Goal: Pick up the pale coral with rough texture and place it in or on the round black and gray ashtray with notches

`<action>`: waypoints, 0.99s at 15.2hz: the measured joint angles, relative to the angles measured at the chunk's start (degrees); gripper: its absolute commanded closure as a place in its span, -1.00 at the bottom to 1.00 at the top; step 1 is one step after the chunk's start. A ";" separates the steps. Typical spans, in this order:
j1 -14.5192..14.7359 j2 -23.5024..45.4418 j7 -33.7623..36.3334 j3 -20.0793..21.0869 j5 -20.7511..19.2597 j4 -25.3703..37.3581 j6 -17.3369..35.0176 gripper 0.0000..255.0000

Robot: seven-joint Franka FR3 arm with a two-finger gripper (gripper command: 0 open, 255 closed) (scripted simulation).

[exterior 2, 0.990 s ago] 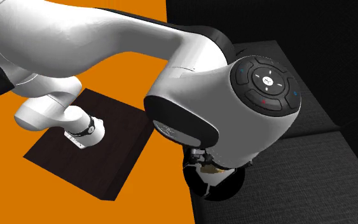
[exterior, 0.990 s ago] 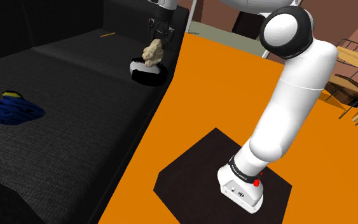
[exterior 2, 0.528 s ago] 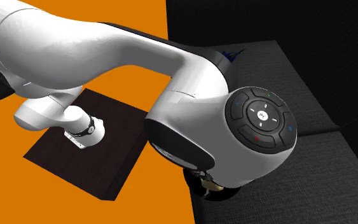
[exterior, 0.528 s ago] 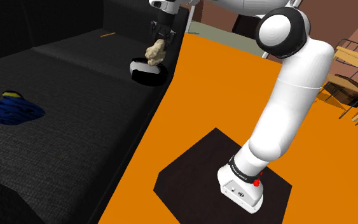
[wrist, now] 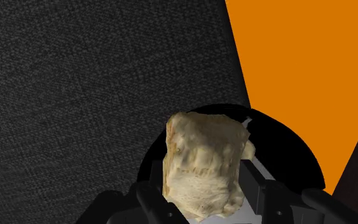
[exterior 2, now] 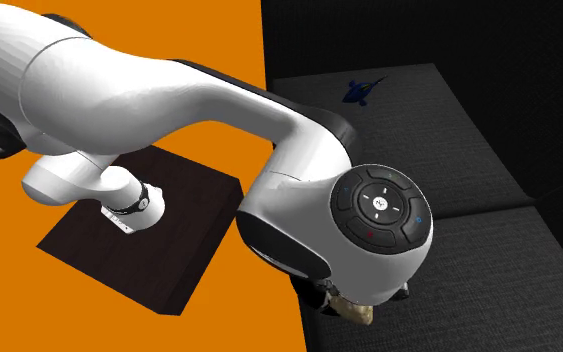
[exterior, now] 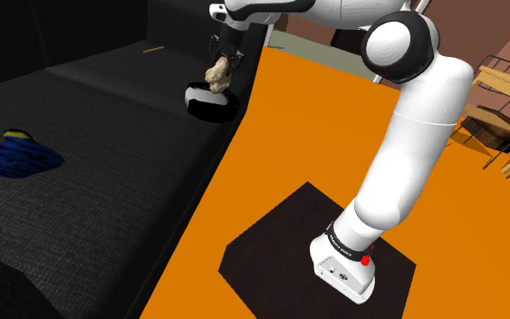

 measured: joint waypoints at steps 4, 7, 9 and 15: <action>0.23 -0.53 0.27 0.12 -0.07 -2.02 0.12 1.00; 0.23 -1.67 0.27 0.13 -0.04 -4.11 2.06 1.00; 0.43 -0.33 0.46 0.28 -0.06 -2.51 -2.99 -1.00; 0.69 0.61 0.82 0.47 -0.11 -1.95 -6.00 -1.00</action>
